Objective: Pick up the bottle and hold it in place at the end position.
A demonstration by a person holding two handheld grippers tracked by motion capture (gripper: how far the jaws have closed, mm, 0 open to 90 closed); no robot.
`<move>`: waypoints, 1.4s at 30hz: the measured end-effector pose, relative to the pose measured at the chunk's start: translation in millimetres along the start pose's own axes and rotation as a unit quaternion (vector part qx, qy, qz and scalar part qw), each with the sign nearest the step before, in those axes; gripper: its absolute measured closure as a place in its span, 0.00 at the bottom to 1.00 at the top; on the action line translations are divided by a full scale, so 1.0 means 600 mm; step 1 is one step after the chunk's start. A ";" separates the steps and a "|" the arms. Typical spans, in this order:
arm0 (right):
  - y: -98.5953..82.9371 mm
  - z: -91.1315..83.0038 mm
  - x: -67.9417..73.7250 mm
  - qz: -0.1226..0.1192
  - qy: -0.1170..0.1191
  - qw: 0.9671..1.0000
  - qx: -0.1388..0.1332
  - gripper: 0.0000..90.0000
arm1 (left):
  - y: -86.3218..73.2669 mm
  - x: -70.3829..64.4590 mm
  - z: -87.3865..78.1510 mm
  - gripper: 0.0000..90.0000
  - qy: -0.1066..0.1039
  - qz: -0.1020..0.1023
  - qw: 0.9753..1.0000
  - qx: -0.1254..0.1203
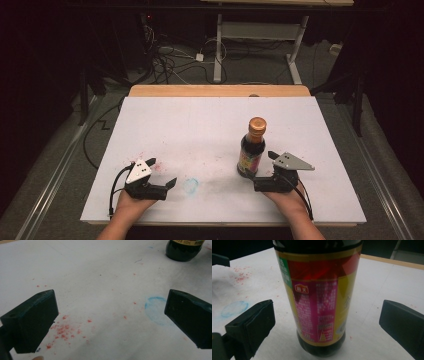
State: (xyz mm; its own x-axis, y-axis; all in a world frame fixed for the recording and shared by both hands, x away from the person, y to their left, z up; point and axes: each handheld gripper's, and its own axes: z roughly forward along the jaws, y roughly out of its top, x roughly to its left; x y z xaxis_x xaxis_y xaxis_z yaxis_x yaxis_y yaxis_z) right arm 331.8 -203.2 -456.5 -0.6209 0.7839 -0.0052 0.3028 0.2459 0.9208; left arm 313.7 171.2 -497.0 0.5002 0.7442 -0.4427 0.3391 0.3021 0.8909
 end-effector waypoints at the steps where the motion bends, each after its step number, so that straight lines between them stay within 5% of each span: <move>1: 0.001 0.002 0.000 0.001 0.001 1.000 0.001 0.02 | 0.000 0.000 0.000 0.00 0.000 0.001 1.000 0.000; 32: 0.028 0.034 0.003 0.012 0.019 1.000 -0.021 0.31 | 0.000 0.000 -0.001 0.00 -0.007 -0.004 1.000 0.005; 42: 0.032 0.031 0.009 -0.011 0.009 1.000 -0.013 0.35 | 0.000 0.000 -0.001 0.00 -0.010 -0.004 1.000 0.008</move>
State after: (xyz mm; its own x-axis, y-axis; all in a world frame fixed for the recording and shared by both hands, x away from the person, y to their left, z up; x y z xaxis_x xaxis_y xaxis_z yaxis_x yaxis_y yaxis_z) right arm 347.9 -183.7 -446.4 -0.6400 0.7681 -0.0182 0.2706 0.2476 0.9303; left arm 313.2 171.6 -496.7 0.5136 0.7289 -0.4527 0.3561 0.2989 0.8854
